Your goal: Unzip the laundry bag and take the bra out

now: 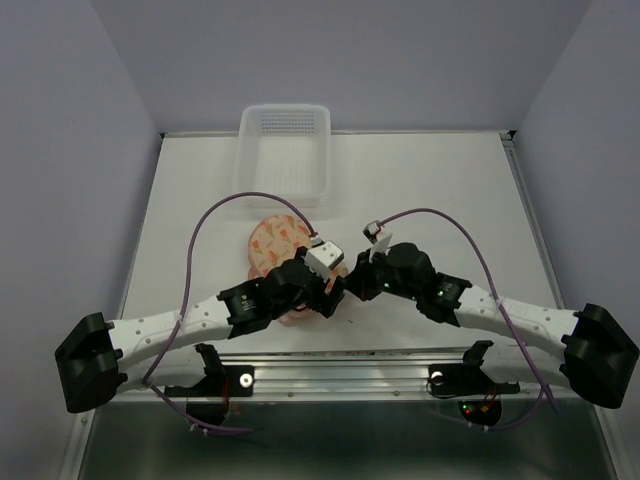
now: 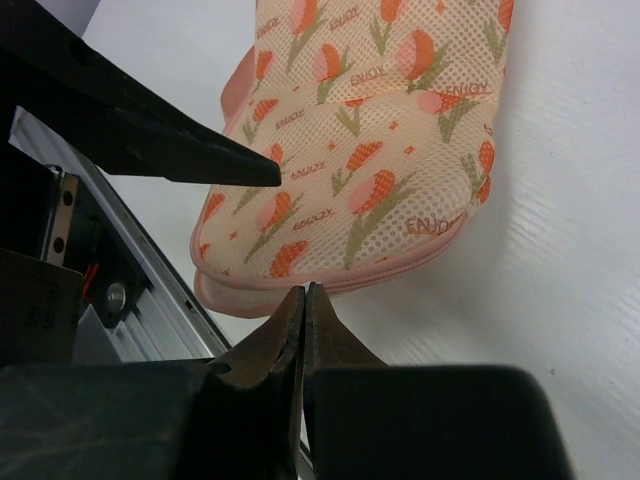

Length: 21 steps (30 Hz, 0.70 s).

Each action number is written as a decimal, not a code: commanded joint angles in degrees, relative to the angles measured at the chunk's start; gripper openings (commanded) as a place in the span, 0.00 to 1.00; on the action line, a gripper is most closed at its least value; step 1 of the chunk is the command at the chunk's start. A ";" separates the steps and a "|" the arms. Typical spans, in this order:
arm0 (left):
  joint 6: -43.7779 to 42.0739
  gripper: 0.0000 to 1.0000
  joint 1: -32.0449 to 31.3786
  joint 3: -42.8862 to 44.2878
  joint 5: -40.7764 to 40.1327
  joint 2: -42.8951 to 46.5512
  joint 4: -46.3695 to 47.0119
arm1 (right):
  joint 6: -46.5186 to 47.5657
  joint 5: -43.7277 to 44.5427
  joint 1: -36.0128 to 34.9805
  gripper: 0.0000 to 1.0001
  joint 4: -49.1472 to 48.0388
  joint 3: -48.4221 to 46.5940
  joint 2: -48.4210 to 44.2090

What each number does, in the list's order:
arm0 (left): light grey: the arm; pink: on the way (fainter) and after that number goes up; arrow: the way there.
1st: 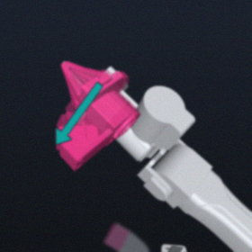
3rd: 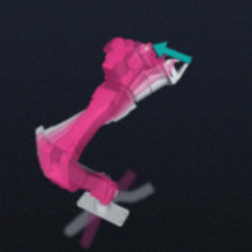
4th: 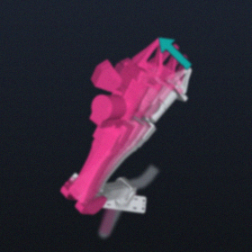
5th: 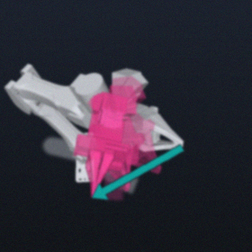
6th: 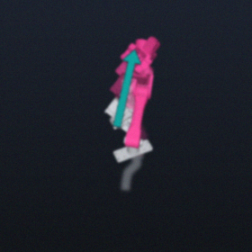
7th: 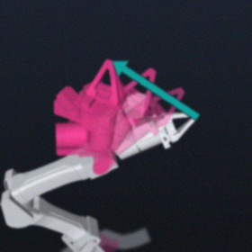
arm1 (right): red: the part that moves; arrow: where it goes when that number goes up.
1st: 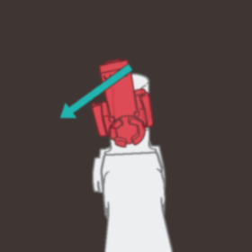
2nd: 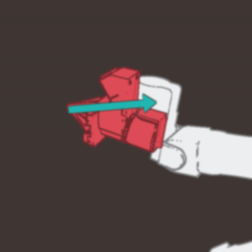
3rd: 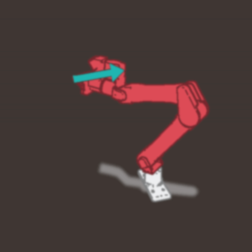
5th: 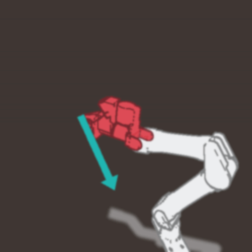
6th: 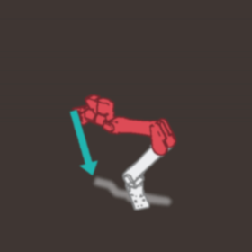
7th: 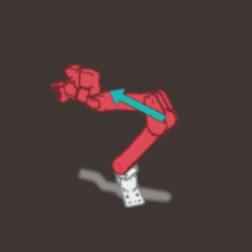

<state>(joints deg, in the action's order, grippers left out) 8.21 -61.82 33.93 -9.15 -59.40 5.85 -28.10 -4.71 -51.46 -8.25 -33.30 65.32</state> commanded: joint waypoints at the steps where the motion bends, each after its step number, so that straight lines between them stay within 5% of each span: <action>1: -0.56 0.84 -0.23 2.10 0.45 -1.33 0.57 | -0.47 1.46 -0.39 0.01 -3.70 -2.74 -0.37; 7: -0.56 0.74 -0.23 1.93 0.36 -3.79 0.22 | -0.38 1.46 -0.39 0.01 -3.53 -3.00 -0.11; 10: -0.65 0.52 -0.23 2.10 0.62 -5.20 0.48 | -0.38 1.11 -0.39 0.01 -3.61 -3.26 0.07; 11: -0.74 0.35 -0.23 2.19 0.71 -5.99 0.83 | -0.29 1.11 -0.39 0.01 -3.61 -3.44 0.16; 14: -0.91 0.10 -0.32 2.54 0.88 -7.39 0.92 | -0.03 1.11 -0.39 0.01 -3.18 -3.61 0.16; 16: -0.91 0.00 -0.32 2.54 1.24 -7.93 0.83 | 0.58 2.67 -0.39 0.01 -2.56 -3.53 -0.28; 21: -1.09 0.00 -0.40 1.93 2.82 -6.96 0.31 | 2.08 11.73 -0.39 0.01 1.65 -2.39 -3.17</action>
<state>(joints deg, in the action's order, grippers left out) 7.90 -61.93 34.65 -7.64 -67.26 6.55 -27.90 -1.02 -51.46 -6.81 -33.82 65.56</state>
